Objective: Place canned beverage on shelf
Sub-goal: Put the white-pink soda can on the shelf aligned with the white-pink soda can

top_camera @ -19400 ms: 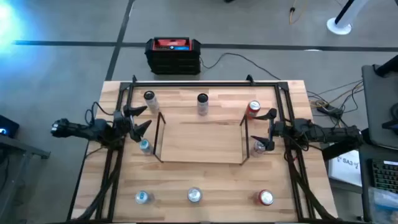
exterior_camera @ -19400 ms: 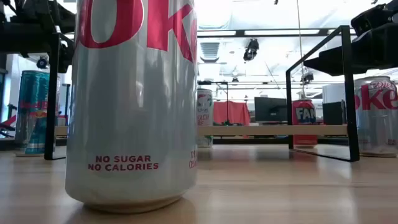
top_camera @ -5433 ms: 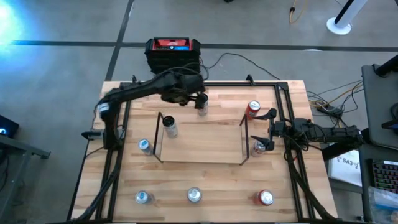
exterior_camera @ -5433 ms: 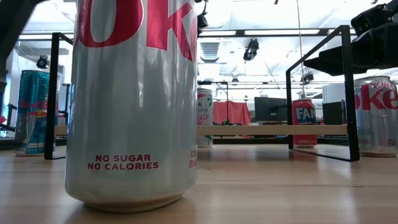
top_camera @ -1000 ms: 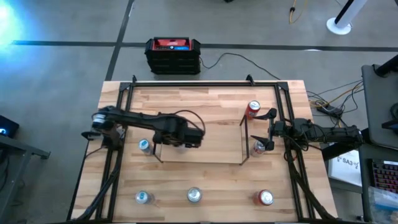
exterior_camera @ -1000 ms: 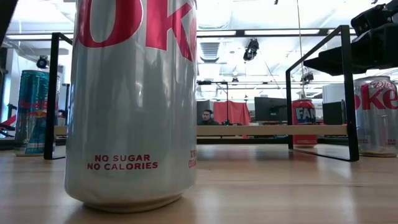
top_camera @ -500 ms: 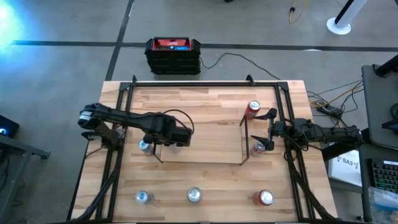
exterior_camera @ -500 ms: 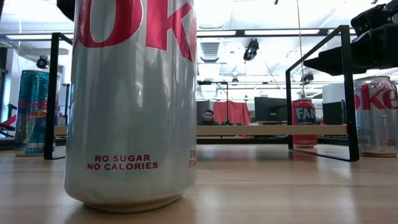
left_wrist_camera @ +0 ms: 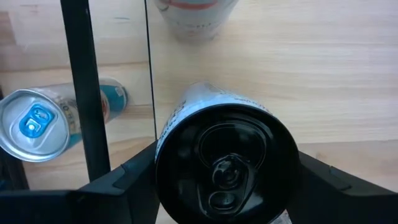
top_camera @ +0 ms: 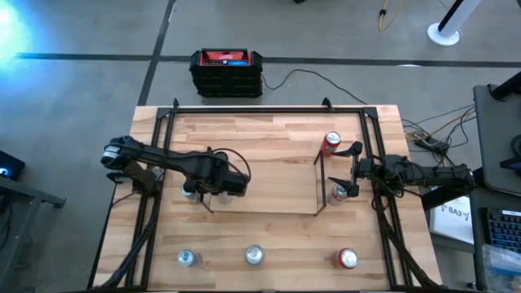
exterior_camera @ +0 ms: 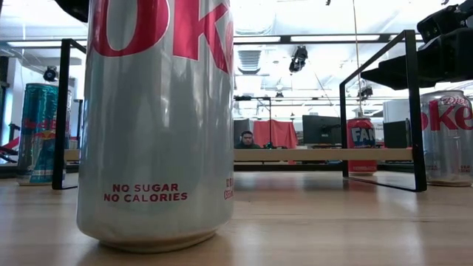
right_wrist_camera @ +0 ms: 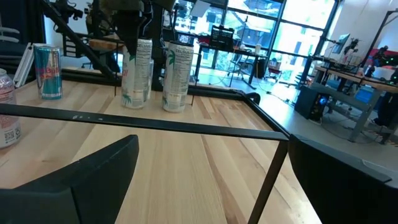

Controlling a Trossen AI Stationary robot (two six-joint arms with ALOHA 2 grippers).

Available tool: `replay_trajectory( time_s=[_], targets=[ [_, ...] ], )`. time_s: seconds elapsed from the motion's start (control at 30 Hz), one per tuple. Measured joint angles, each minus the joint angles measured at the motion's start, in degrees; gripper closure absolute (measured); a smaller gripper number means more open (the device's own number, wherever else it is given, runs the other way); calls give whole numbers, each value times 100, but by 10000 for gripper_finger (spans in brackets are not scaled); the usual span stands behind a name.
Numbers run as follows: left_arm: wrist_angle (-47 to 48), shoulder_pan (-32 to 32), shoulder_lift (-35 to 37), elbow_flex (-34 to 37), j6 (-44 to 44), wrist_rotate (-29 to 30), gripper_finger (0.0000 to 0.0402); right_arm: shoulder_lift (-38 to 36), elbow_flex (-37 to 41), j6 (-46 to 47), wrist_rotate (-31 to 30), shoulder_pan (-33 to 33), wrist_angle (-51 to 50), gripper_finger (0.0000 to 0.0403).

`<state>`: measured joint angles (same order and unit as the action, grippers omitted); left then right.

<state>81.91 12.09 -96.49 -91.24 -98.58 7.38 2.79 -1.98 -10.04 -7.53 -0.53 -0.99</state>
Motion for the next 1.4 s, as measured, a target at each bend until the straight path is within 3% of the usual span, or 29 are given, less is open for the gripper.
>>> replay_trajectory(
  time_s=[0.77,1.4],
  targets=[
    [59,49,2,-2,-97,-20,137,0,0,-1,0,0,0,5],
    [91,66,55,-205,-162,-39,21,0,0,-1,0,0,0,5]
  ],
)
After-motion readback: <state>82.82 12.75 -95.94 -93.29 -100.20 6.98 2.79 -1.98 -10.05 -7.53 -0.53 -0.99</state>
